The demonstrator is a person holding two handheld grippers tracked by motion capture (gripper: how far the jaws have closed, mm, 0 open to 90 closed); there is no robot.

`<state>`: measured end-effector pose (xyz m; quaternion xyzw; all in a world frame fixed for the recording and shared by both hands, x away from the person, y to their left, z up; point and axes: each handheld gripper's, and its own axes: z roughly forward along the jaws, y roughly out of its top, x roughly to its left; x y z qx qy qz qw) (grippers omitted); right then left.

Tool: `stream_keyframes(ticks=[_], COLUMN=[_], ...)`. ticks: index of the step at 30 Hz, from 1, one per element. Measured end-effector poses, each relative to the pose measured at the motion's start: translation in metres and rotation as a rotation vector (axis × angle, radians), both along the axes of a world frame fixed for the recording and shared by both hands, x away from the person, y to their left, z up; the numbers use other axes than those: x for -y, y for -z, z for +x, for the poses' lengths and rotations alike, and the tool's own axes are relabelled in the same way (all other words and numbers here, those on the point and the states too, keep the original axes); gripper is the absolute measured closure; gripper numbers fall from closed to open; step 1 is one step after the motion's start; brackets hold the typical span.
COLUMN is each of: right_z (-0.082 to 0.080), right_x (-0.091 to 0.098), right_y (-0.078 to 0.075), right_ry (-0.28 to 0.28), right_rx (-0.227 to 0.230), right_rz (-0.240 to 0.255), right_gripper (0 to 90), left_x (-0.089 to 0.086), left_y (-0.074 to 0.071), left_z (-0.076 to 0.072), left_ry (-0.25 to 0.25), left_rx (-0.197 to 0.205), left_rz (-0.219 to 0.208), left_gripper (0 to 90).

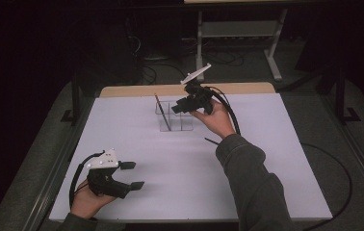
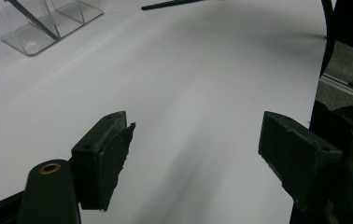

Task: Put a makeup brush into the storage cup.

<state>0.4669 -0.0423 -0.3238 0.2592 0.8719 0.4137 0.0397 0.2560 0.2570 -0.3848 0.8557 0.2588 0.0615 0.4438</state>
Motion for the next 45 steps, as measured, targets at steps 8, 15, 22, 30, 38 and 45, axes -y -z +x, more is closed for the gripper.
stream_keyframes(ticks=[8, 15, 22, 30, 38, 45], right_z=[-0.006, -0.012, -0.016, -0.023, -0.028, -0.036], right_x=[0.009, 0.021, 0.032, 0.042, 0.055, 0.07], right_y=[0.0, -0.001, -0.005, -0.005, -0.004, 0.0], right_ry=[0.009, 0.017, 0.018, 0.026, 0.03, 0.04], right_rx=[-0.006, -0.007, -0.008, -0.002, 0.003, 0.006], right_rz=[0.008, 0.009, 0.012, 0.019, 0.015, 0.026], right_gripper=[54.9, 52.0, 50.8, 49.2, 42.8, 39.7], left_x=[-0.003, -0.004, -0.004, -0.007, -0.009, -0.009], left_y=[0.0, 0.0, 0.0, 0.0, 0.0, -0.001], left_z=[0.0, 0.0, 0.0, 0.001, 0.0, 0.001], left_ry=[-0.001, -0.009, -0.012, -0.012, -0.018, -0.021], left_rx=[0.004, 0.002, 0.001, 0.009, 0.011, 0.015], left_rz=[0.008, 0.004, 0.003, -0.007, -0.005, -0.002], left_gripper=[24.1, 23.9, 23.4, 23.1, 22.9, 22.9])
